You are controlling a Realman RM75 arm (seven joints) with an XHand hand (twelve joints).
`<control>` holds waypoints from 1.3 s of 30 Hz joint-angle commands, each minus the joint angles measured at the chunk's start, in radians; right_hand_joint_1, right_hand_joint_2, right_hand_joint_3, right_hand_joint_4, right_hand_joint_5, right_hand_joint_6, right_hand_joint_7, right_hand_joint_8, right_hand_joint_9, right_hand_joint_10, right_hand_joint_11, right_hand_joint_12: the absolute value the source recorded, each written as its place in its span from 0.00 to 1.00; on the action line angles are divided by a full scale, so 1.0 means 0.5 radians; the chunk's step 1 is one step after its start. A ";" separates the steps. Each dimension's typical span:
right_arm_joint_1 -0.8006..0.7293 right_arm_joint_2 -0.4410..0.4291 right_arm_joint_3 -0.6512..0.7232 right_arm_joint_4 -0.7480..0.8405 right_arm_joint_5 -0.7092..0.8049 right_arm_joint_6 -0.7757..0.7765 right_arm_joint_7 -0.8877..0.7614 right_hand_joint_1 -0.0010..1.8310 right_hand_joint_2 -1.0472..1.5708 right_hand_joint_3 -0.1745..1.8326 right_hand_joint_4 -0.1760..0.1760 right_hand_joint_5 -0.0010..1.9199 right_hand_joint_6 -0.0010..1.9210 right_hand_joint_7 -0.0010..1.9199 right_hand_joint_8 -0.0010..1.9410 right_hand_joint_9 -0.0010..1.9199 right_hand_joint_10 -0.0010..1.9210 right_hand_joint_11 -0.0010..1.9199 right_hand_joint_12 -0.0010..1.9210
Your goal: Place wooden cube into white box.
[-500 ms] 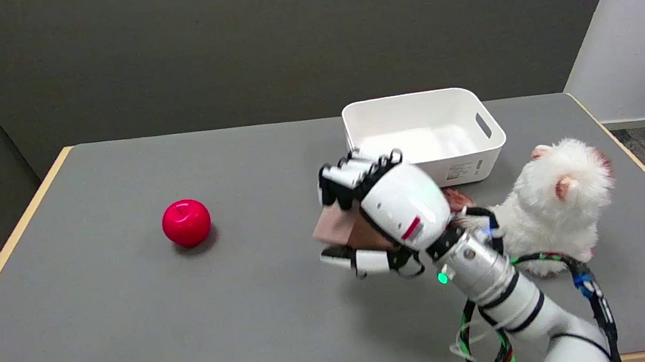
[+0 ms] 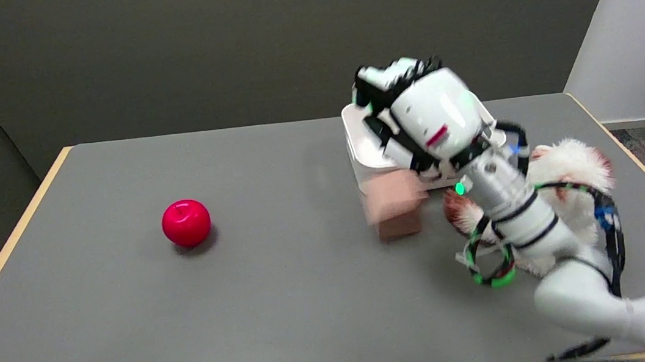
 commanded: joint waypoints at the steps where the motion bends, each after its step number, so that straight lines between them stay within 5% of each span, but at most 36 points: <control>1: 0.903 0.172 0.113 -0.982 0.387 -0.202 0.102 0.66 0.83 0.22 0.00 0.30 0.76 0.45 0.73 0.45 0.70 0.39 1.00; 7: 1.214 0.157 -0.185 -1.526 0.397 -0.092 0.492 0.66 0.83 0.22 0.00 0.30 0.76 0.45 0.73 0.45 0.70 0.39 1.00; 15: 1.100 0.190 -0.208 -1.545 0.392 0.101 0.613 0.66 0.83 0.23 0.00 0.30 0.76 0.46 0.73 0.45 0.69 0.38 1.00; 22: 0.599 0.312 0.060 -0.987 0.521 0.109 0.892 0.65 0.84 0.21 0.01 0.34 0.76 0.39 0.76 0.43 0.72 0.36 1.00; 24: 0.444 0.323 0.126 -0.785 0.576 0.109 0.892 0.71 0.77 0.33 0.29 0.29 0.63 0.43 0.71 0.42 0.73 0.33 1.00; 25: 0.391 0.321 0.144 -0.712 0.601 0.109 0.890 0.73 0.75 0.36 0.34 0.27 0.58 0.45 0.69 0.42 0.72 0.31 1.00; 26: 0.327 0.314 0.159 -0.627 0.634 0.109 0.885 0.73 0.75 0.35 0.29 0.27 0.55 0.45 0.68 0.41 0.72 0.28 1.00; 29: 0.208 0.288 0.128 -0.378 0.799 0.112 0.869 0.50 0.68 0.54 0.28 0.25 0.51 0.42 0.60 0.40 0.73 0.27 1.00; 39: 0.093 0.259 -0.061 0.072 0.901 0.467 0.847 0.38 0.69 0.54 0.20 0.17 0.32 0.34 0.48 0.34 0.70 0.24 0.99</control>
